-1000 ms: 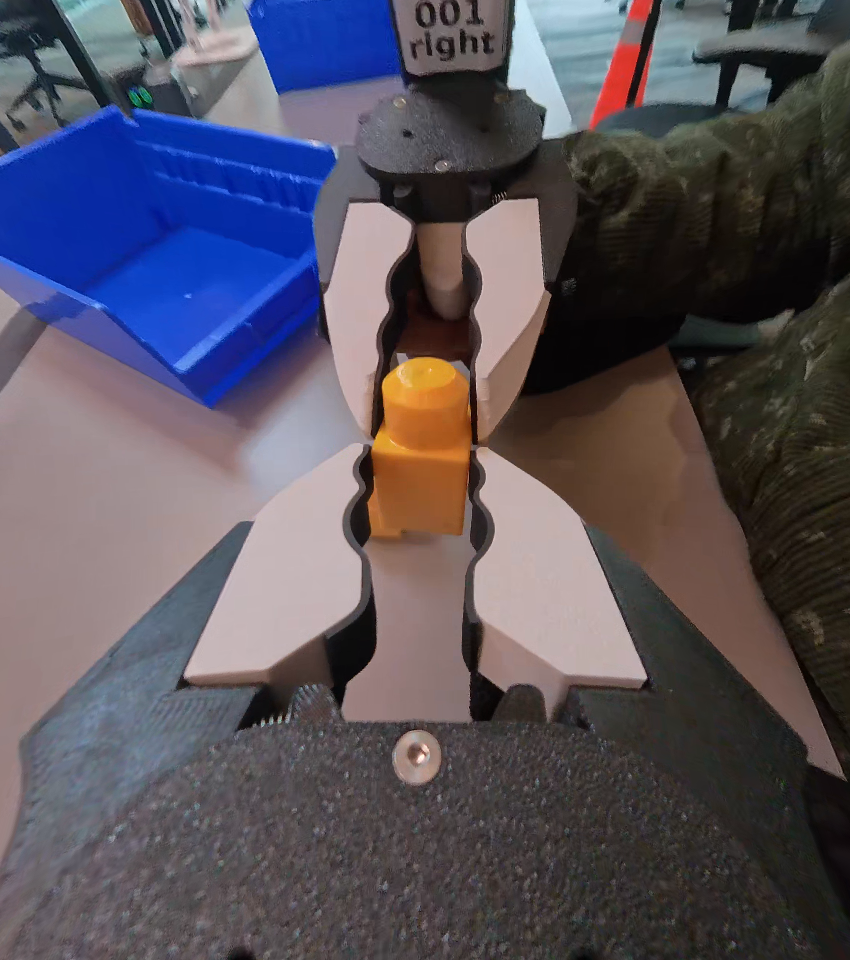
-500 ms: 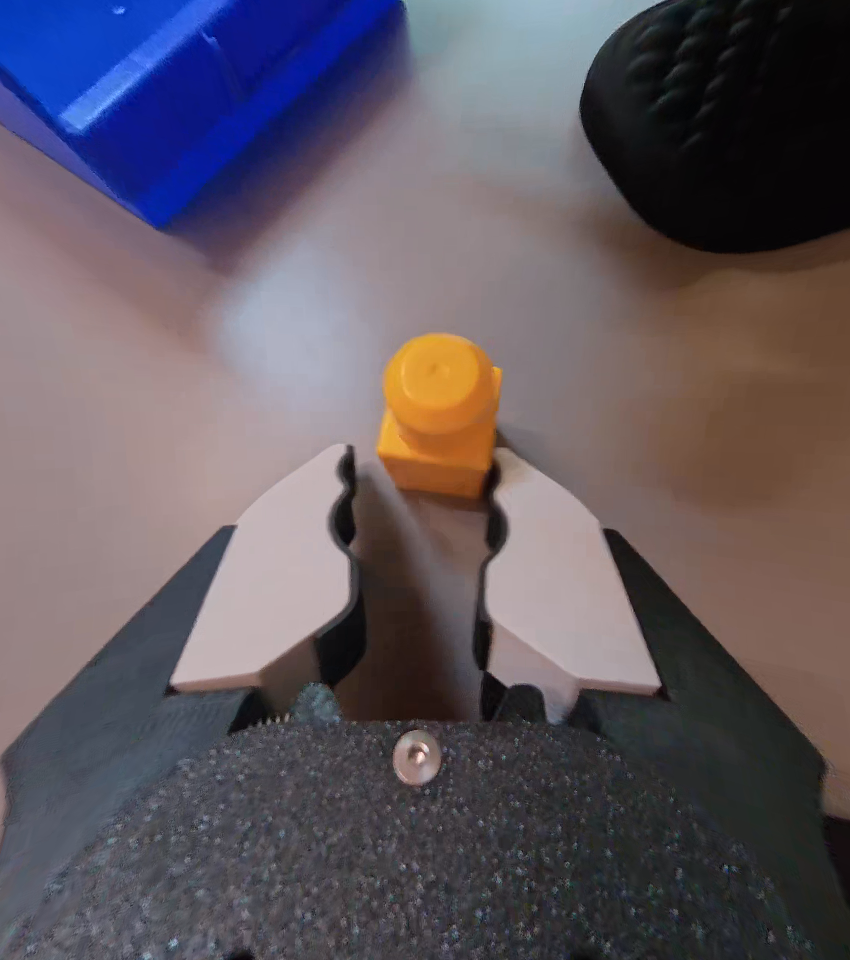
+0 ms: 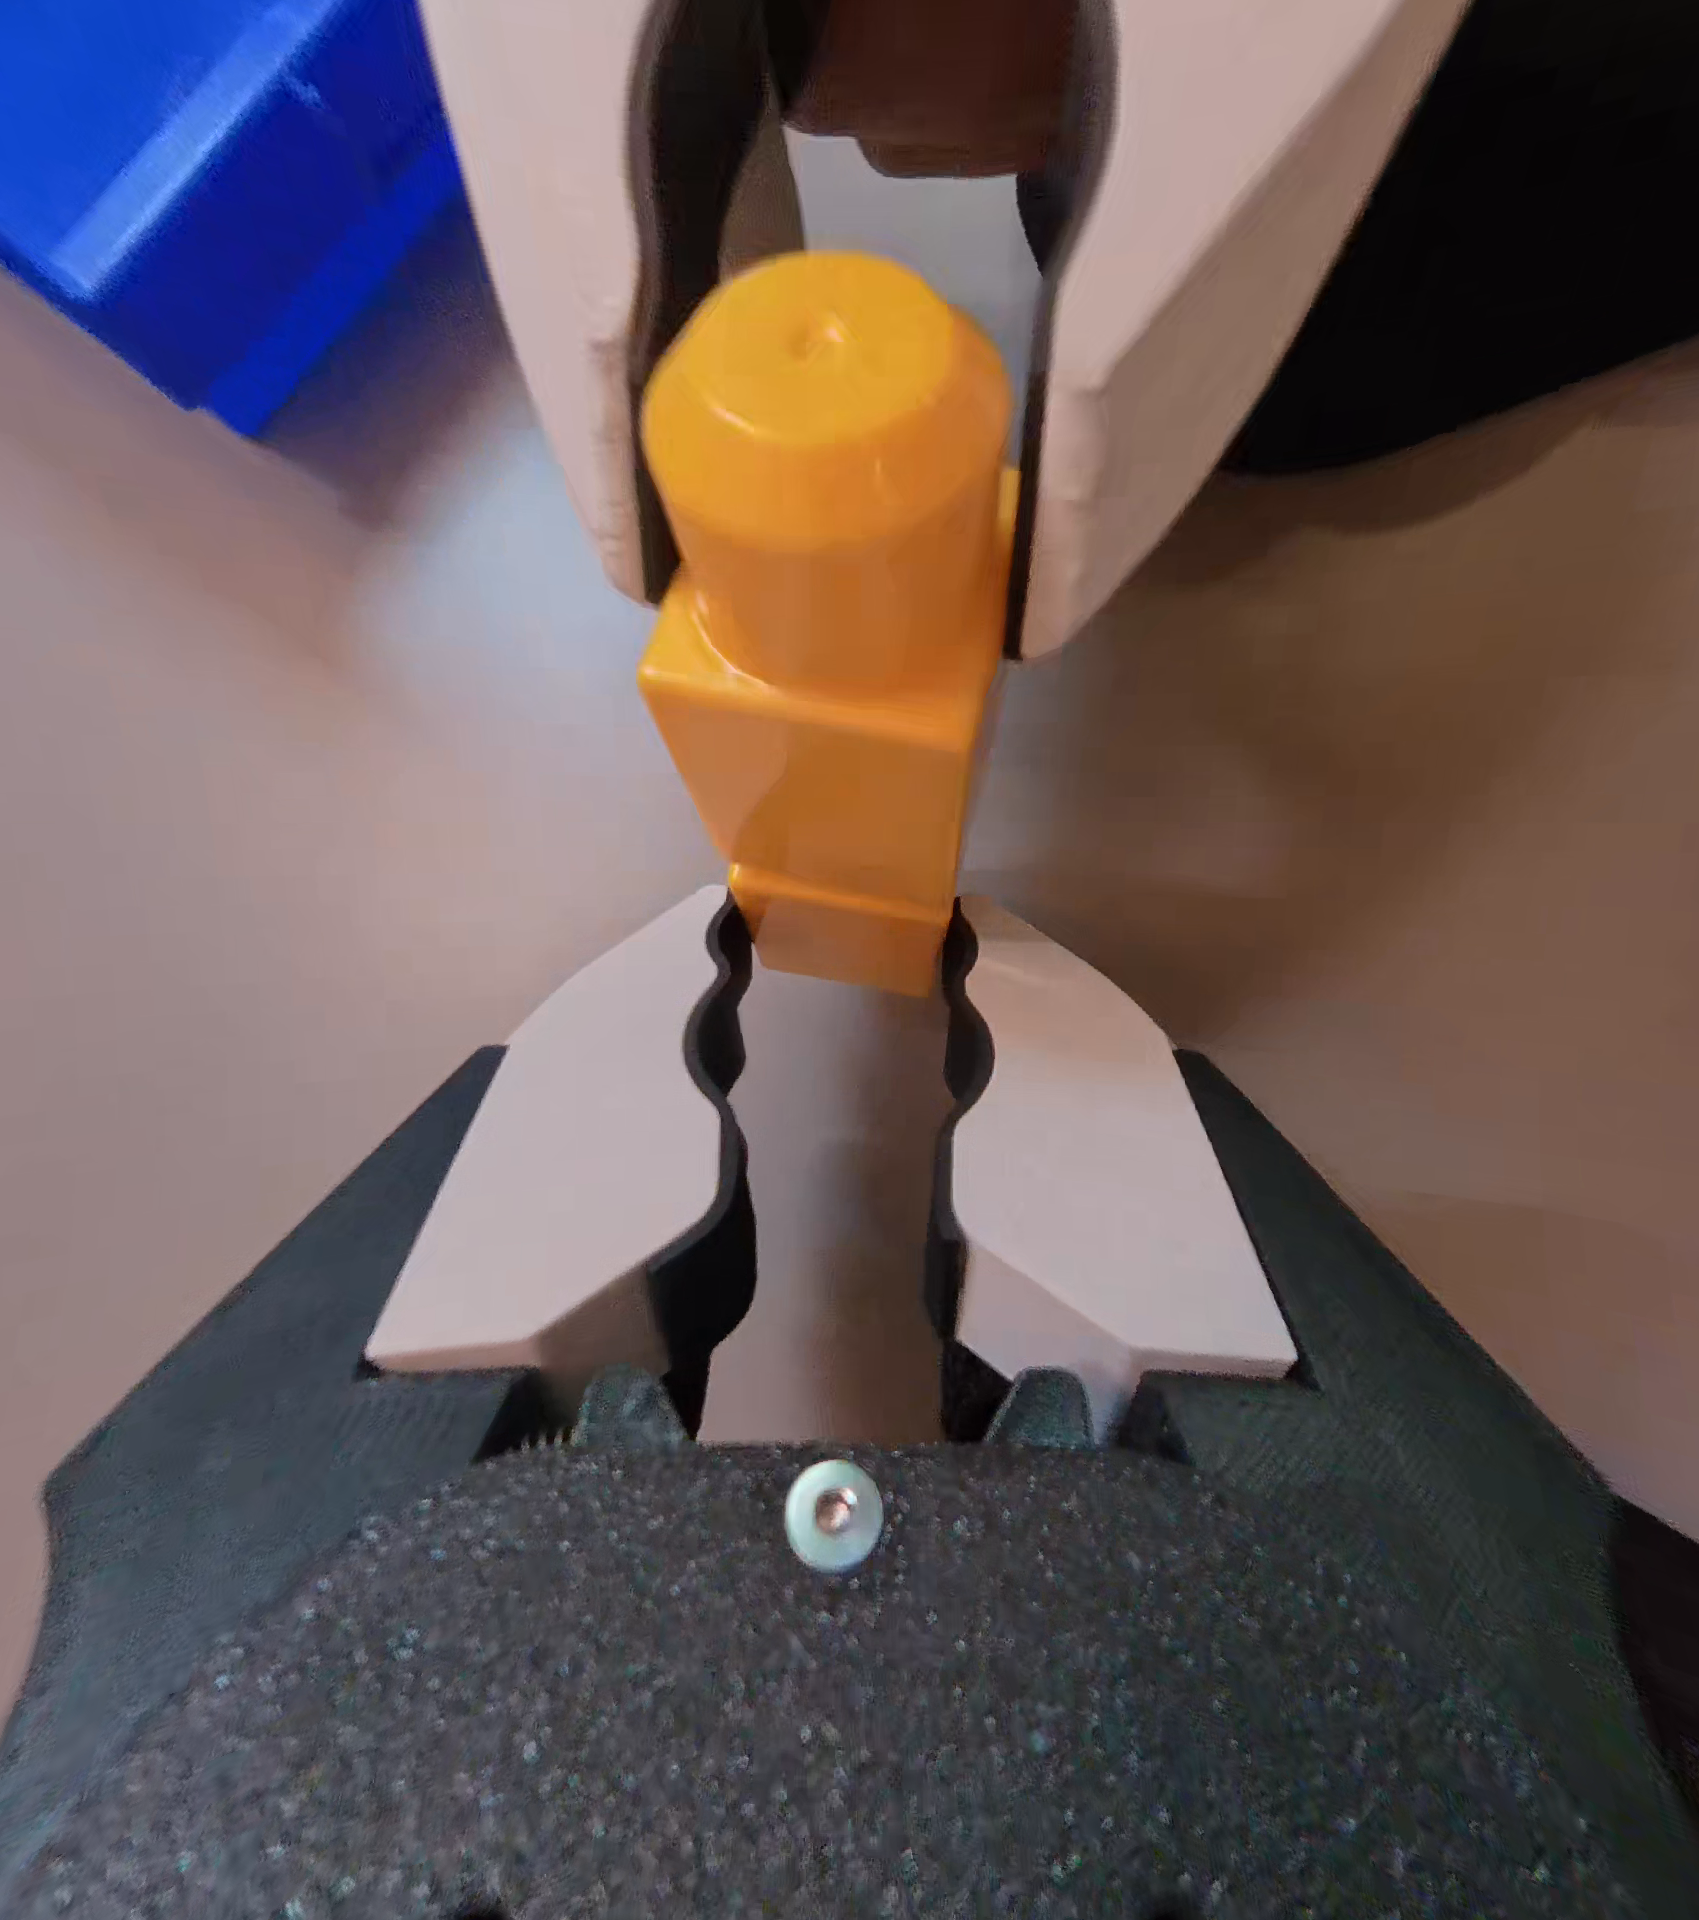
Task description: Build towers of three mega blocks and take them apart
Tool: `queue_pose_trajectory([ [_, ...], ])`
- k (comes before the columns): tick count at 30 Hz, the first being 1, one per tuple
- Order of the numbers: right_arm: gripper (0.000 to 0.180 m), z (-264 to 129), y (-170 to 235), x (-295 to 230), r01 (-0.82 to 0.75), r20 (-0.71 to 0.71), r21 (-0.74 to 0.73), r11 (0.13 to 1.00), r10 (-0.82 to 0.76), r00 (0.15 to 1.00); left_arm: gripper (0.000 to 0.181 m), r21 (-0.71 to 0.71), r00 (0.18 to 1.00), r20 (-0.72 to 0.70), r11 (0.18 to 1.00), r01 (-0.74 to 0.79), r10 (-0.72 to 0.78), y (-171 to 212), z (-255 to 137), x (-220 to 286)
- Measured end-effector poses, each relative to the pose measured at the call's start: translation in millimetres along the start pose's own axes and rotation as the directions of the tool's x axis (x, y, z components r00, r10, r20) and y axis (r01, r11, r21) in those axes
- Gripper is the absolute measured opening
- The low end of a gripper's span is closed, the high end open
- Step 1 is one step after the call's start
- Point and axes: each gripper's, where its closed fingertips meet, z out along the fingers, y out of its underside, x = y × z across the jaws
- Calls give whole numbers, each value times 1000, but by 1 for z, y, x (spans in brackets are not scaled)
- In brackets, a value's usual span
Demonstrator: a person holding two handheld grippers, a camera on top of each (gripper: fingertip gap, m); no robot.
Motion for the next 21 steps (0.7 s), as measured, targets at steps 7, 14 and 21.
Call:
queue_pose_trajectory([
  [7,32,-2,-14,-6,-4,24,73,997,2,1000,35,98,989,-129,992,82,-69,-13,-12,14],
  [14,32,-7,-16,-14,-44,93,75,996,36,995,35,149,965,-247,980,130,-90,-19,-20,27],
  [21,32,-6,-15,-13,-52,82,65,997,46,996,35,136,968,-229,981,137,-103,-17,-19,25],
])
